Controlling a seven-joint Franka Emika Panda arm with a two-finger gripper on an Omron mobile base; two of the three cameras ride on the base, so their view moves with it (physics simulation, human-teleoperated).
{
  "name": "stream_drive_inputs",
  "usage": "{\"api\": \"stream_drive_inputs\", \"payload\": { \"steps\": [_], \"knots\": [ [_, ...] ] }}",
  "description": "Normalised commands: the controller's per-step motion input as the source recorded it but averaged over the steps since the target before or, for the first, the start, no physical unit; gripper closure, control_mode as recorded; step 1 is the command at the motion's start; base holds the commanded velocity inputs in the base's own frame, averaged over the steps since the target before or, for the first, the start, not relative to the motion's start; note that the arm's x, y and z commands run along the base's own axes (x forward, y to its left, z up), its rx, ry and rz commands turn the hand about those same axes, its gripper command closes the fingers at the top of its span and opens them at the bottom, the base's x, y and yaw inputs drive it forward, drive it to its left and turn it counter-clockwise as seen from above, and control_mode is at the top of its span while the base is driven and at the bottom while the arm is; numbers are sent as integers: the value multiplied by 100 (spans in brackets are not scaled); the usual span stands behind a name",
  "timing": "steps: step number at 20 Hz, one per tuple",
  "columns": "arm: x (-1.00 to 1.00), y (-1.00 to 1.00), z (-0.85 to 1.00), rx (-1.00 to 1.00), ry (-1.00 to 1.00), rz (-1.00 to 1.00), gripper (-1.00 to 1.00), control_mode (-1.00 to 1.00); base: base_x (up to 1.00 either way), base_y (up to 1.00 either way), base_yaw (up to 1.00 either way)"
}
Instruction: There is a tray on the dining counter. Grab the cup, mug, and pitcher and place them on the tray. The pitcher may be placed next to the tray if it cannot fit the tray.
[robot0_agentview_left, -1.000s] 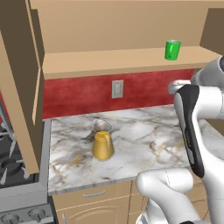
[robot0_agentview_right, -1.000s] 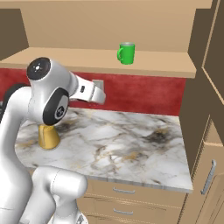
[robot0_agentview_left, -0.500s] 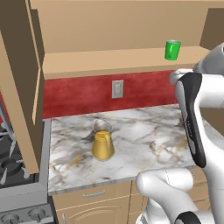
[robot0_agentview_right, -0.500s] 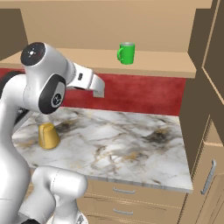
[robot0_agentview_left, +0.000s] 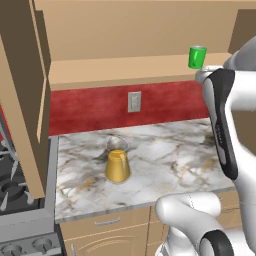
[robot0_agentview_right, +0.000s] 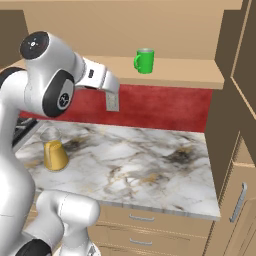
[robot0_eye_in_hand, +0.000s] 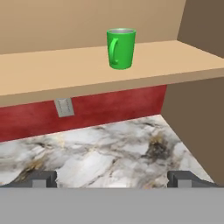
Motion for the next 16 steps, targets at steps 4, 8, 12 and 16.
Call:
{"api": "stream_drive_inputs", "payload": {
  "steps": [4, 8, 12, 16],
  "knots": [
    [19, 0, 8, 0, -14, 0, -100, -100, 0, 0, 0],
    [19, -2, 1, 0, -18, 0, -100, -100, 0, 0, 0],
    [20, -2, 2, 0, -16, 0, -100, -100, 0, 0, 0],
    [22, -8, 17, 0, -5, 0, -100, -100, 0, 0, 0]
  ]
}}
